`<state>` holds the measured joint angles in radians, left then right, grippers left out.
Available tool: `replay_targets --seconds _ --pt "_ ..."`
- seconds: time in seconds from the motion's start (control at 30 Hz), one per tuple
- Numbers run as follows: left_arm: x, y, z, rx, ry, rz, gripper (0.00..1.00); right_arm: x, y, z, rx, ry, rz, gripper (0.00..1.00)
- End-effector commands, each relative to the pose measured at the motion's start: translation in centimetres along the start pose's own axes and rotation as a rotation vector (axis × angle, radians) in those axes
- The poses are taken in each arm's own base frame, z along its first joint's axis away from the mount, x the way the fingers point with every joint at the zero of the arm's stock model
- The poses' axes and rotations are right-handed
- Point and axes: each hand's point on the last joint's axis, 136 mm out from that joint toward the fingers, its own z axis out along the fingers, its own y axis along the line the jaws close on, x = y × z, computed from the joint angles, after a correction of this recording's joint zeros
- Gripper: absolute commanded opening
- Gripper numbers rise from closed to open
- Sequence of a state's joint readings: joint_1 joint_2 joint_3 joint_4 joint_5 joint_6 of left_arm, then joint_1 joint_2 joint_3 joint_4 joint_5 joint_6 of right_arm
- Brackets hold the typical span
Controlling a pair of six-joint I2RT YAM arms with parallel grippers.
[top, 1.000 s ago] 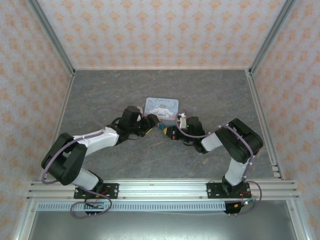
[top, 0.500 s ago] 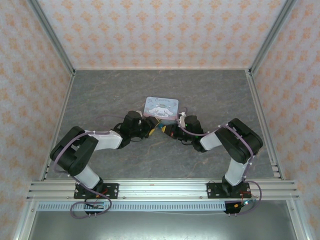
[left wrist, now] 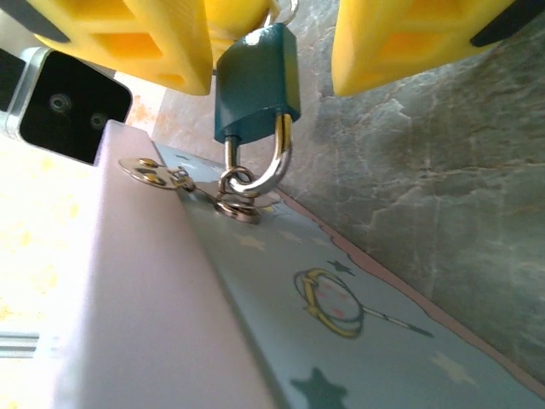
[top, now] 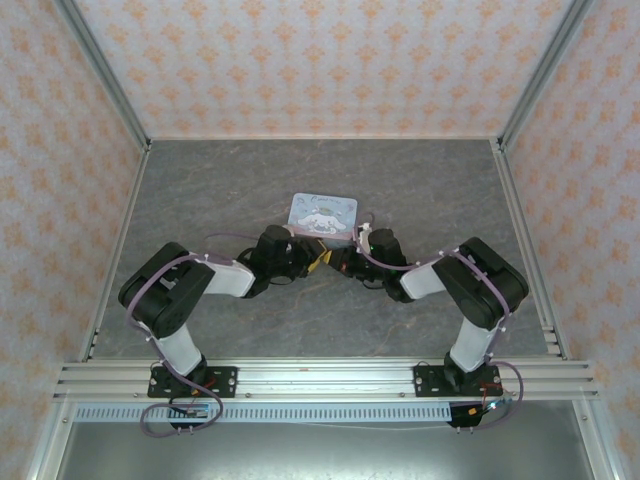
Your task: Unlock a padlock with a key
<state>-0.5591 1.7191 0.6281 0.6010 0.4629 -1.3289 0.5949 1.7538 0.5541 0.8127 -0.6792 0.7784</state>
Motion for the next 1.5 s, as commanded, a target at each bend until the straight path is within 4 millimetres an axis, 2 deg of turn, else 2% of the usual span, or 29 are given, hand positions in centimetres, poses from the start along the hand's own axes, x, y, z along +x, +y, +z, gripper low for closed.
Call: replay_targets --seconds 0.0,0.4,0.47,0.53,0.73,0.9,1.2,1.33,1.47 --pt "-0.4 -1.7 0.4 0.048 -0.021 0.009 0.37 -1.2 2.4 -0.1 -0.055 -0.035 -0.038 0.0" --pt "-0.8 -1.1 -0.1 0.02 -0.051 0.003 0.15 -1.4 2.9 -0.6 -0.051 -0.045 -0.051 0.02" --pt "-0.8 -1.3 -0.3 0.019 -0.056 0.006 0.11 -1.4 2.8 -0.8 -0.033 -0.046 -0.069 0.07" --pt "-0.9 -1.4 -0.5 0.018 -0.061 0.007 0.07 -1.4 2.6 -1.1 -0.012 -0.048 -0.087 0.16" --pt "-0.9 -2.2 -1.1 0.017 -0.071 -0.008 0.04 -1.0 0.9 -2.8 0.123 -0.046 -0.206 0.34" --pt "-0.8 -1.5 -1.7 -0.045 -0.075 -0.065 0.0 -1.3 1.8 -5.6 0.242 -0.039 -0.439 0.4" --pt "-0.1 -2.4 -1.9 -0.033 -0.045 -0.151 0.0 -2.9 9.1 -10.9 0.378 -0.163 -1.038 0.5" --pt "0.3 -2.4 -2.3 -0.081 -0.032 -0.143 0.0 -3.3 11.0 -12.0 0.459 -0.173 -1.278 0.53" --pt "0.5 -2.7 -2.7 -0.079 -0.028 -0.156 0.0 -2.2 10.9 -11.7 0.459 -0.109 -1.538 0.55"
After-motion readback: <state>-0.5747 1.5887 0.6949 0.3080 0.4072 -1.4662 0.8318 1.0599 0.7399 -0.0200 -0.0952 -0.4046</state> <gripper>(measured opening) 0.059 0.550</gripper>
